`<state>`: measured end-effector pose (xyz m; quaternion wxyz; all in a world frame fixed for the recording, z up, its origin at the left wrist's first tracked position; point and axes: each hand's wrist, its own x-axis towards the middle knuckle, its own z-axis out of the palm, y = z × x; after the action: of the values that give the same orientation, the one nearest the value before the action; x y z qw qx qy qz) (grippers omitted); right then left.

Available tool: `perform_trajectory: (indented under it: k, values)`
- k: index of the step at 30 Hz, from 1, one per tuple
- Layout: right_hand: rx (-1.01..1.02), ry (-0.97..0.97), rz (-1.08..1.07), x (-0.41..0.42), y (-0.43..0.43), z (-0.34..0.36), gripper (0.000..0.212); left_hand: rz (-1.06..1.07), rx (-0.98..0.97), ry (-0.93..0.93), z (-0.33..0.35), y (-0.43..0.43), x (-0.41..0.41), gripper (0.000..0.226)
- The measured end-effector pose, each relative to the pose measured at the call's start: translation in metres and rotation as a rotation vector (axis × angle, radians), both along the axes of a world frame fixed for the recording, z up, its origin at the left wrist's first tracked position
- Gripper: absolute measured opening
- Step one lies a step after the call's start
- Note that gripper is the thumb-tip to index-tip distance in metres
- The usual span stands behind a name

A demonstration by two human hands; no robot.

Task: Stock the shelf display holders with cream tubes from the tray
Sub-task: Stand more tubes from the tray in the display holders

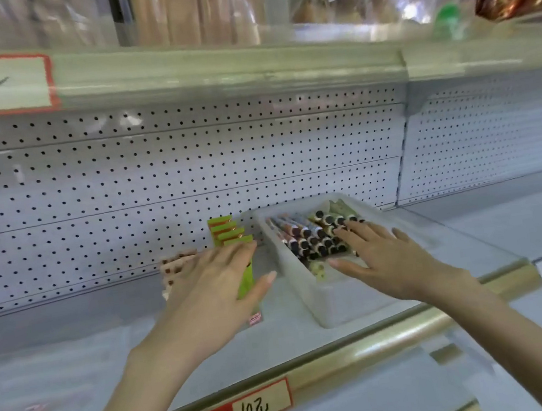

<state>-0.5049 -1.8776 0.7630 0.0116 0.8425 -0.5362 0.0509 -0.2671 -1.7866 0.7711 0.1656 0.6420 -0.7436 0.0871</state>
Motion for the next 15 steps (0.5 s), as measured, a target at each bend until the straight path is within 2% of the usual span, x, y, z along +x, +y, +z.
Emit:
perform_trajectory:
  k: [8, 12, 15]
  values:
    - [-0.002, 0.008, 0.061, -0.066, -0.061, -0.007, 0.068, 0.021, 0.074, -0.009, 0.005, -0.063, -0.078, 0.084]
    - [0.001, 0.0, 0.121, -0.09, -0.09, -0.006, 0.062, 0.121, 0.122, 0.005, -0.006, -0.099, -0.095, 0.06]
    - [0.006, -0.015, 0.161, -0.1, -0.11, -0.007, 0.06, 0.2, 0.13, 0.034, -0.013, -0.11, -0.098, 0.057]
